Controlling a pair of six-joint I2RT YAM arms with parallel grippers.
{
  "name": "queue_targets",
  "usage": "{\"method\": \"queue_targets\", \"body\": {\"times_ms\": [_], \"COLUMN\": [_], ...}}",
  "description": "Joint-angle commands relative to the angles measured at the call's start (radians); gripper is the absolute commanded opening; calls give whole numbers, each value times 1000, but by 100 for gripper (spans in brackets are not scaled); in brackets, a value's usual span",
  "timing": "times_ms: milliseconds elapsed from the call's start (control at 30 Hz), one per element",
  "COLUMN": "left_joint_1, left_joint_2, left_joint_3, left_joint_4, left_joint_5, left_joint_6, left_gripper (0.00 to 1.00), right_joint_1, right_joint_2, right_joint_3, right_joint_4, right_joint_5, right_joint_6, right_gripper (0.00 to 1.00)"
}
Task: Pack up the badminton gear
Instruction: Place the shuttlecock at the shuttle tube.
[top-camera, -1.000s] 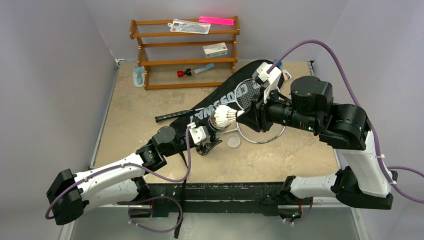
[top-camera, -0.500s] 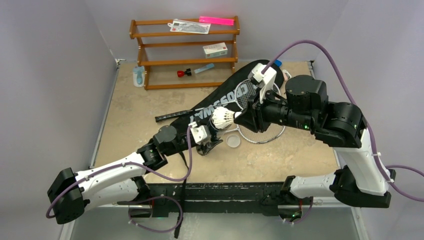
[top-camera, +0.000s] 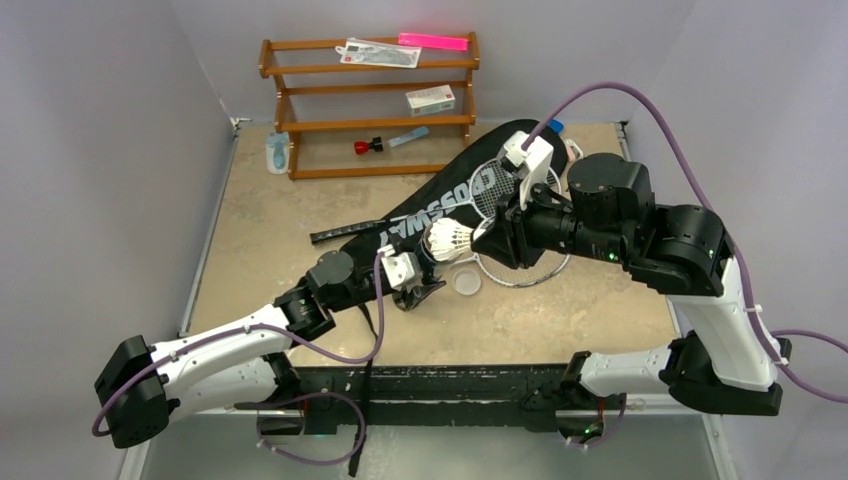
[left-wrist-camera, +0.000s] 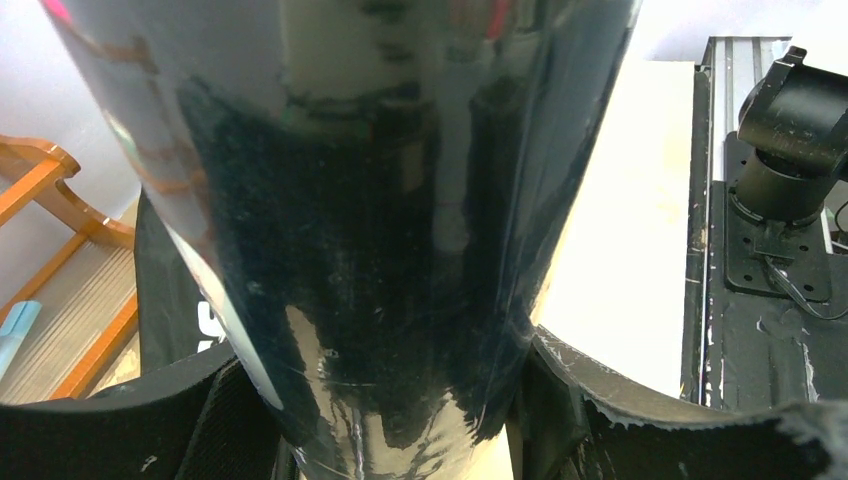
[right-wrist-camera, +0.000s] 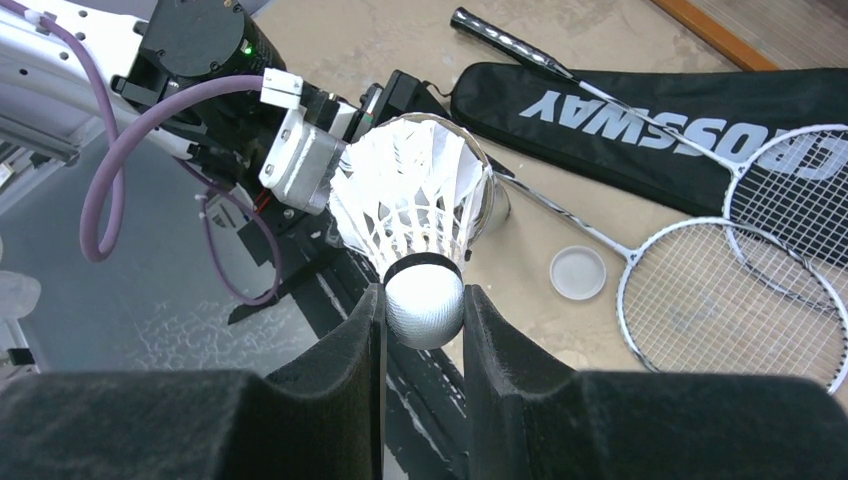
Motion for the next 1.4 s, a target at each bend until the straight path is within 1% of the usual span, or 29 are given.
{"method": "queue_targets", "body": {"times_ms": [0,833,1367], "left_joint_1": [0,0,-19], "left_joint_2": [-9,-27,12], "left_joint_3": [3,-8,28], "left_joint_4": [5,7,-64], "left_joint_5": [49,77,57], "left_joint_6": [-8,-6,53], "left_gripper": [56,56,56], "right_joint_1": [5,4,4], "right_joint_2": [-6,33,77], "right_joint_3": [27,67,94], "right_joint_4": [-38,-111,-204], "right_joint_5": [40,65,117], "right_joint_6": [21,34,15], "right_gripper": [0,0,0]}}
